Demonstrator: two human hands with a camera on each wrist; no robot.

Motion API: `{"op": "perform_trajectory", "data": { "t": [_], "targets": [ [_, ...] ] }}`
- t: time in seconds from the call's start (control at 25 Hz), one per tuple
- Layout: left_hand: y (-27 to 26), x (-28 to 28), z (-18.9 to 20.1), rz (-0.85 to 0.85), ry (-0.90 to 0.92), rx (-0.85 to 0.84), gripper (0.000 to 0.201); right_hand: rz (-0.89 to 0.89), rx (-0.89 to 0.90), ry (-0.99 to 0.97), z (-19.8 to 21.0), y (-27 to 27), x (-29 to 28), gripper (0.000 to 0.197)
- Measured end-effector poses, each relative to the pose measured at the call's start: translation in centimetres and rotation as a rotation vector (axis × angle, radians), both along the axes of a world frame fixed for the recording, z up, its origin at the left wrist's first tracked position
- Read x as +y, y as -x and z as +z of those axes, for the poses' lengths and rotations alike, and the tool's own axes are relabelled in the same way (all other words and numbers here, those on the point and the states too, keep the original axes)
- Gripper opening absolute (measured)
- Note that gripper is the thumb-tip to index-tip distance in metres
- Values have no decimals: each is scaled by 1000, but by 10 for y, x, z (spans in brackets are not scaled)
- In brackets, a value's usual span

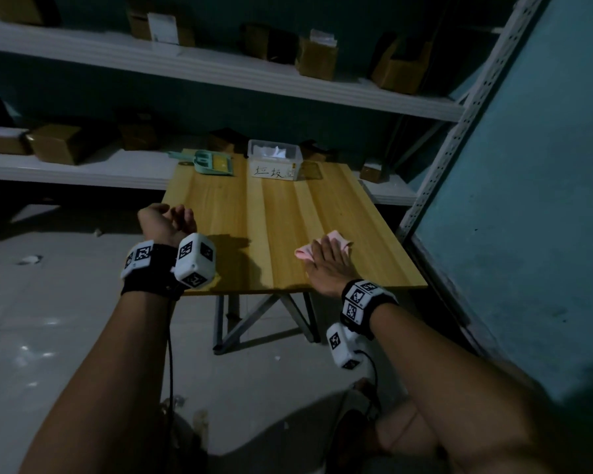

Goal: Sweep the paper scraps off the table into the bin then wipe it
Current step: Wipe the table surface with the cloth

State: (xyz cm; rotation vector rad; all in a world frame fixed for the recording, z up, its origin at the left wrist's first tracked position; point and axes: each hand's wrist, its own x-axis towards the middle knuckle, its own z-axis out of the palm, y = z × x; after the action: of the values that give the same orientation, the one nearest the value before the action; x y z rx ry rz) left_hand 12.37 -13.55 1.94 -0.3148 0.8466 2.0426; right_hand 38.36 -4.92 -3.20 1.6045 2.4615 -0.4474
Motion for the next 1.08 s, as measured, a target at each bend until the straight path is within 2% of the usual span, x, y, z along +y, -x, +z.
{"op": "perform_trajectory", "data": {
  "t": [0.12,0.36,0.56,0.76,1.08],
  "targets": [
    [13,-12,3,33,-6,-4,22,88,6,0,1,32,-9,61],
    [38,-35,8,45,25,23,17,283,11,-21,1,109,-40,62],
    [60,-55,11,95,24,37,18,522,31,-114,-16,175,-64,66],
    [77,-68,10,120,25,25,16,588,97,-65,-11,213,-88,63],
    [84,-68,9,155,8,3,13,693,-46,-180,-12,247,-104,76]
  ]
}}
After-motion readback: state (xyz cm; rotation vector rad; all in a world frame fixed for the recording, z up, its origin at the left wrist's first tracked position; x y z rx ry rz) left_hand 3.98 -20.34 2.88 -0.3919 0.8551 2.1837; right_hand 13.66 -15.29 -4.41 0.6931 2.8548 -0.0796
